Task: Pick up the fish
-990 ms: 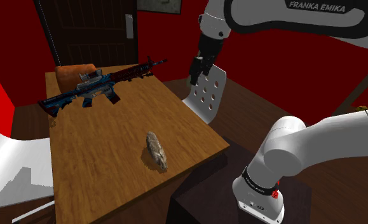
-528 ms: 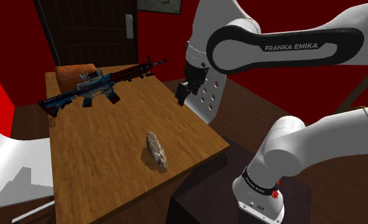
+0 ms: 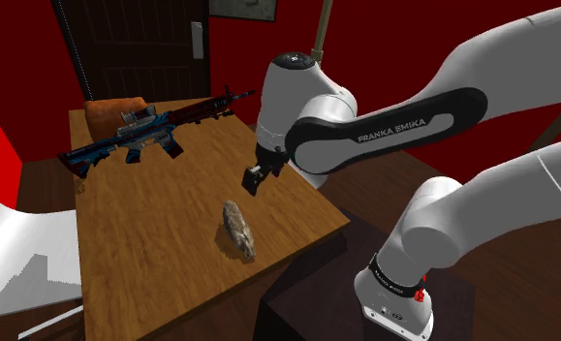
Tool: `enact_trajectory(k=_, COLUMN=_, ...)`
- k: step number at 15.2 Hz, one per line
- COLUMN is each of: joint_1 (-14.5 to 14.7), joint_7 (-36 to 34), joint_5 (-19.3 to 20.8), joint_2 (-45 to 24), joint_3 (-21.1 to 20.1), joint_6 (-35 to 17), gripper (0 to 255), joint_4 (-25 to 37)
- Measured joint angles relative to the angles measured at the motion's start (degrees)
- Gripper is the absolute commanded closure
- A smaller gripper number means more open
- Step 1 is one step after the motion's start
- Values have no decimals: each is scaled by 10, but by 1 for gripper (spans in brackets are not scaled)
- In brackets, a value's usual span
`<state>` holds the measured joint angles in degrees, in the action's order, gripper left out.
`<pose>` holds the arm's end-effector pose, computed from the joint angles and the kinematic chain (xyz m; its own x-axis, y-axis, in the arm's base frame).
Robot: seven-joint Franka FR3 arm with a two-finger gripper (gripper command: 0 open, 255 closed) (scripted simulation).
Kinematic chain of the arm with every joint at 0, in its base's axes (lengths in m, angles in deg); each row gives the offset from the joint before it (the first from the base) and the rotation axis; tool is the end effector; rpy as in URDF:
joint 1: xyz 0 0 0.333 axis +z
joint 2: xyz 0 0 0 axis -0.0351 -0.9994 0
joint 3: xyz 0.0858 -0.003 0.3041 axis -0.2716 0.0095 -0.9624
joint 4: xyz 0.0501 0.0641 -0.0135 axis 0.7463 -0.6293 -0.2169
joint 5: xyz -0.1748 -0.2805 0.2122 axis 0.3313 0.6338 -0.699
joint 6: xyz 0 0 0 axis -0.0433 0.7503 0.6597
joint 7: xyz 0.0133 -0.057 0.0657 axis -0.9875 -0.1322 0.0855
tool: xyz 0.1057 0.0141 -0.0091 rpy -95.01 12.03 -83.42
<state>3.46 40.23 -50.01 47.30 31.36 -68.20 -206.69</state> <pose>0.3539 0.1459 0.4111 0.9837 0.0149 0.1790 -0.0092 -0.9911 0.1328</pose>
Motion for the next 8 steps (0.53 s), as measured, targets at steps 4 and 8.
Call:
enact_trajectory(k=4, joint_1=-25, joint_7=-67, joint_5=29, joint_2=-71, joint_3=-50, joint_6=-91, gripper=0, joint_4=-20)
enact_trajectory(k=8, joint_1=-76, joint_7=-180, joint_5=106, joint_2=-166, joint_3=-125, joint_6=-169, gripper=0, joint_4=-11)
